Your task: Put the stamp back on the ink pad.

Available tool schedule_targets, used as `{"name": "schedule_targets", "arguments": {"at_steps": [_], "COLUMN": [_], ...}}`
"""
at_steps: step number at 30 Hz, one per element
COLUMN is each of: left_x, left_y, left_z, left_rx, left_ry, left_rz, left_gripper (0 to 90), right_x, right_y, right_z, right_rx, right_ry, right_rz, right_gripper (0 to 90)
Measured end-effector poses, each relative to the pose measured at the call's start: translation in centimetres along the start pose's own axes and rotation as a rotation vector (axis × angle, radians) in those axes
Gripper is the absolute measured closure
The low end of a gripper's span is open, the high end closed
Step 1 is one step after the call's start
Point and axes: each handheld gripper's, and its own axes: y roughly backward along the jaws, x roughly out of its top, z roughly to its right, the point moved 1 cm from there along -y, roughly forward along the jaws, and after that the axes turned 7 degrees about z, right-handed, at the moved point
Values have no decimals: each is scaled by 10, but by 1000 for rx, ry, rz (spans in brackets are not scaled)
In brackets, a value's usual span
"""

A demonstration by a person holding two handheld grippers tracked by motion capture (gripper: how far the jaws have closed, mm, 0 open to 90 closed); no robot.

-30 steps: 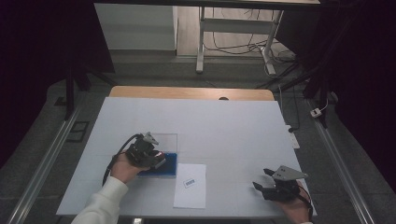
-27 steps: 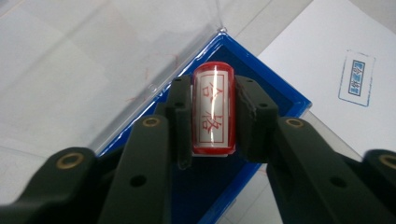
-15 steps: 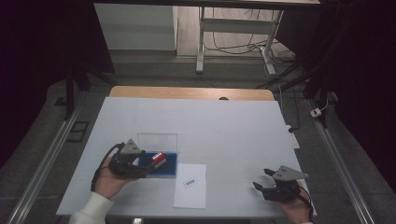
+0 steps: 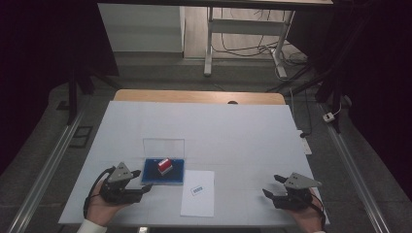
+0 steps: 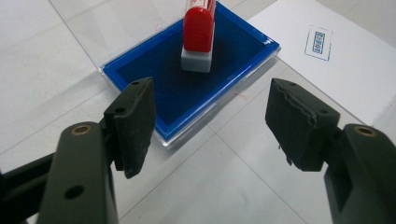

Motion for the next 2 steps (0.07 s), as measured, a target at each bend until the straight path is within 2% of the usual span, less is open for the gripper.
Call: {"name": "schedule_targets", "arguments": {"at_steps": [2], "left_x": [0], "left_y": [1], "left_z": [0], "left_rx": [0], "left_ry": [-3], "left_rz": [1], "left_gripper": [336], "right_x": [1], "right_y": [1], "right_z": [0], "right_rx": [-4], "right_ry": [7], "right_rz": [4], "right_gripper": [300]}}
